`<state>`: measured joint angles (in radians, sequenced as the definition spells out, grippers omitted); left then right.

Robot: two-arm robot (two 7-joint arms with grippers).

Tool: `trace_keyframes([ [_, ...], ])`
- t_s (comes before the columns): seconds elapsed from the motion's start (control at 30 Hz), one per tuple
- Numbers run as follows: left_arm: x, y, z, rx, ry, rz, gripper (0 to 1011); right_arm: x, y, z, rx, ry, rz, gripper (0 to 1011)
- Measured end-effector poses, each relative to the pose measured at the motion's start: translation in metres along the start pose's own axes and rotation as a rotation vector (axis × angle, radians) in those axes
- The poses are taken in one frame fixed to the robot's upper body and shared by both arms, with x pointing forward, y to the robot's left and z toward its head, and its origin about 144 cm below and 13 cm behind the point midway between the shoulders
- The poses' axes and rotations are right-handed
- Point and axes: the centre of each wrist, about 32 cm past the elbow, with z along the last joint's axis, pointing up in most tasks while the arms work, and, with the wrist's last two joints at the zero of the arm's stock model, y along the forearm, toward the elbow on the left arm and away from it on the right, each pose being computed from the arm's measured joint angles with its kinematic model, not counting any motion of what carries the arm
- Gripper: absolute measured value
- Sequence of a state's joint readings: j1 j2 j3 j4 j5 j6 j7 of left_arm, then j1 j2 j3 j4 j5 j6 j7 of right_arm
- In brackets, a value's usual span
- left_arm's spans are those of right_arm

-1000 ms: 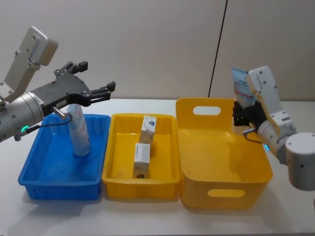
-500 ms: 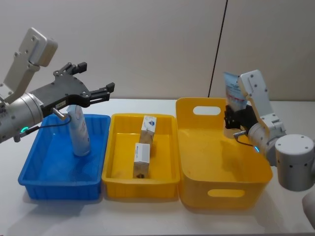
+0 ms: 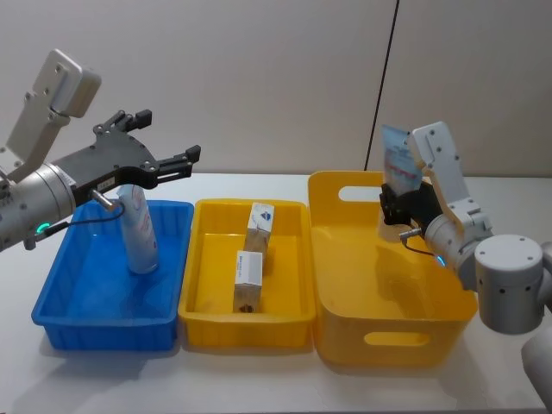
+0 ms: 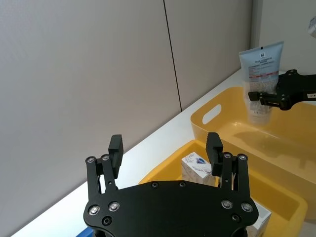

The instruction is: Bimanual collaborative sorting of washing and personal care products

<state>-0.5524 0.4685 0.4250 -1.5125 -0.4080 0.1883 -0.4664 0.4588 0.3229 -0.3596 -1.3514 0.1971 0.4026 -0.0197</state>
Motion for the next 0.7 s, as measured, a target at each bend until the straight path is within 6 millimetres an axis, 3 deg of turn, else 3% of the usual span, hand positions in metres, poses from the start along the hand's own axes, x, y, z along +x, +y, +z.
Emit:
trace_keyframes([
  [0.37, -0.0001, 0.0000, -0.0002, 0.000, 0.000, 0.001, 1001, -0.0017, 0.0008, 0.0004, 0.004, 0.004, 0.010, 670],
  [0.7, -0.0001, 0.0000, -0.0002, 0.000, 0.000, 0.001, 1001, -0.0024, 0.0011, 0.0007, 0.006, 0.005, 0.013, 934],
])
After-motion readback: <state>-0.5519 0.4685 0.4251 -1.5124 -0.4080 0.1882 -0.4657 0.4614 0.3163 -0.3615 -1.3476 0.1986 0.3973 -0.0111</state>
